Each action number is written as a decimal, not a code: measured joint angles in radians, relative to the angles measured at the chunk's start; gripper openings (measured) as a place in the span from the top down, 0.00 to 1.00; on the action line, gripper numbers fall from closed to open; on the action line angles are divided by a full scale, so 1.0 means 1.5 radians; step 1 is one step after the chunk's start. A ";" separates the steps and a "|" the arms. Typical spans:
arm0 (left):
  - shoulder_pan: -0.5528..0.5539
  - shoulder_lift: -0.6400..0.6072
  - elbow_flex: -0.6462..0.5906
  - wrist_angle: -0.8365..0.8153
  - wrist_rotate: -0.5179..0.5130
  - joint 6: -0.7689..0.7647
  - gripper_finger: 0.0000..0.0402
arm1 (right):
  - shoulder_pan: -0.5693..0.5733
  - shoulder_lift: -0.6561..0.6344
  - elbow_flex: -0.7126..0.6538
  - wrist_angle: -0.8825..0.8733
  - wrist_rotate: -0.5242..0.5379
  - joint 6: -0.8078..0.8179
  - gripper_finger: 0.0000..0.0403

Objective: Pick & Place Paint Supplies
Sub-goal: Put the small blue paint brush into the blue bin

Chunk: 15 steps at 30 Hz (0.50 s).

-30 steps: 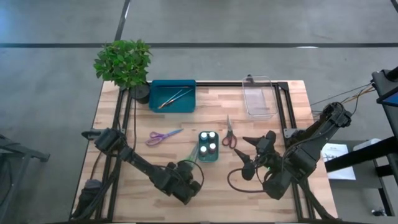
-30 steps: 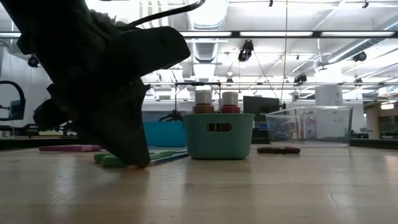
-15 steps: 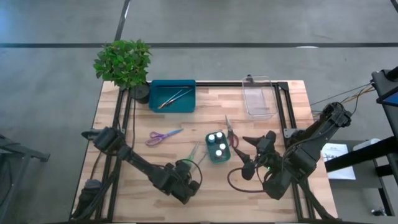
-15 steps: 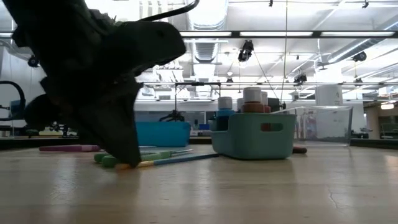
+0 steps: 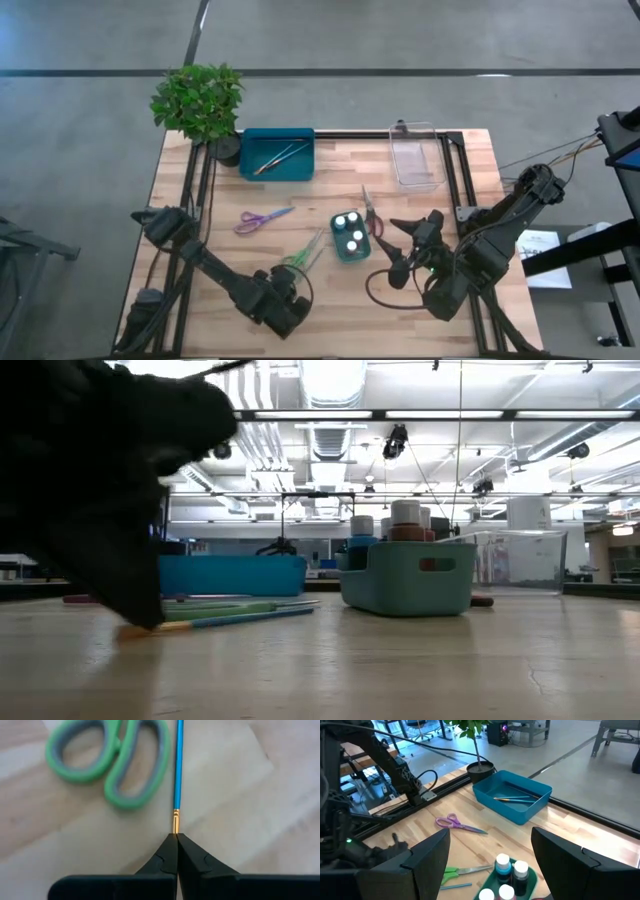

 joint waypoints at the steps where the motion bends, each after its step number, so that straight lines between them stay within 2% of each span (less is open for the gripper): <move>1: -0.007 -0.003 0.000 0.000 -0.003 -0.002 1.00 | 0.000 0.000 0.000 0.001 0.000 0.000 0.31; 9: -0.060 -0.045 0.000 0.007 -0.032 0.053 1.00 | -0.003 0.000 0.000 0.004 0.000 0.000 0.31; 15: -0.070 -0.079 0.001 0.014 -0.043 0.125 1.00 | -0.015 0.001 0.000 0.007 -0.002 0.000 0.31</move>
